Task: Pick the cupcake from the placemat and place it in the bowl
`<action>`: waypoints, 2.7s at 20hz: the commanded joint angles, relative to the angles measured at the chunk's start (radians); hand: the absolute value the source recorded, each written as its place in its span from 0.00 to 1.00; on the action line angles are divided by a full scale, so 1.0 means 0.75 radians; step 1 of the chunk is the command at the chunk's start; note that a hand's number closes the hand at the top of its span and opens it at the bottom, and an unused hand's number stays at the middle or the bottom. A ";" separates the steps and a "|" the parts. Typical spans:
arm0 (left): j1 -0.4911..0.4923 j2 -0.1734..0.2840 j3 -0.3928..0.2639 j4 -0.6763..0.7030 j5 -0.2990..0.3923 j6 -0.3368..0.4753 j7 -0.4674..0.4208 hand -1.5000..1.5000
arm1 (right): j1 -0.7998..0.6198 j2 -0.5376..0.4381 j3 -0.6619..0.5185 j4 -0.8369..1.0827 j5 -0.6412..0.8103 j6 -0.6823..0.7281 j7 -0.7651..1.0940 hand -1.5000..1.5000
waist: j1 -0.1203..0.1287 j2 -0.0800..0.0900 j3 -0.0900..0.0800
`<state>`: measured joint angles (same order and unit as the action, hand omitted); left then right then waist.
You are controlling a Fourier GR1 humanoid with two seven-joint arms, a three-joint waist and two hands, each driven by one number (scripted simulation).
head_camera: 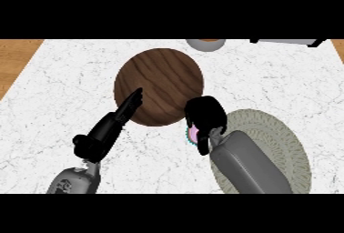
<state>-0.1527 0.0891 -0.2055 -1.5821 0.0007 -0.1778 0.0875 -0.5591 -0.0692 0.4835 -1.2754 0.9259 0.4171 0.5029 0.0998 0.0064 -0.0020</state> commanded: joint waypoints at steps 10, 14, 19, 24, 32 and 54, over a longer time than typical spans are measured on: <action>-0.087 -0.048 -0.044 0.064 -0.017 -0.010 0.022 0.50 | -0.515 0.092 0.302 -0.038 0.037 -0.554 0.782 1.00 | 0.079 0.007 0.000; -0.117 -0.054 -0.048 0.061 -0.021 -0.013 0.019 0.50 | -0.625 0.092 0.316 -0.063 0.004 -0.760 0.931 1.00 | 0.073 0.004 0.000; -0.091 -0.025 -0.012 0.097 -0.012 -0.025 -0.009 0.50 | -0.742 0.092 0.317 0.072 -0.063 -0.890 1.017 1.00 | 0.047 0.012 -0.003; -0.080 -0.022 0.005 0.070 -0.016 -0.004 0.005 0.50 | -0.857 0.091 0.367 0.257 -0.069 -0.862 1.081 1.00 | 0.018 0.003 -0.002; -0.043 0.014 0.041 0.042 0.003 -0.026 -0.018 0.50 | -0.885 0.091 0.397 0.602 0.067 -1.068 0.980 1.00 | -0.021 0.011 0.000; -0.021 -0.019 0.052 0.059 -0.028 0.010 -0.053 0.50 | -0.904 0.092 0.090 0.901 -0.553 -1.527 0.435 0.00 | -0.065 0.011 0.002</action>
<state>-0.1673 0.0788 -0.1789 -1.5602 -0.0153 -0.1797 0.0682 -1.2116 -0.0024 0.5995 -0.6205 0.5167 -0.5820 0.8306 0.0699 0.0164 -0.0006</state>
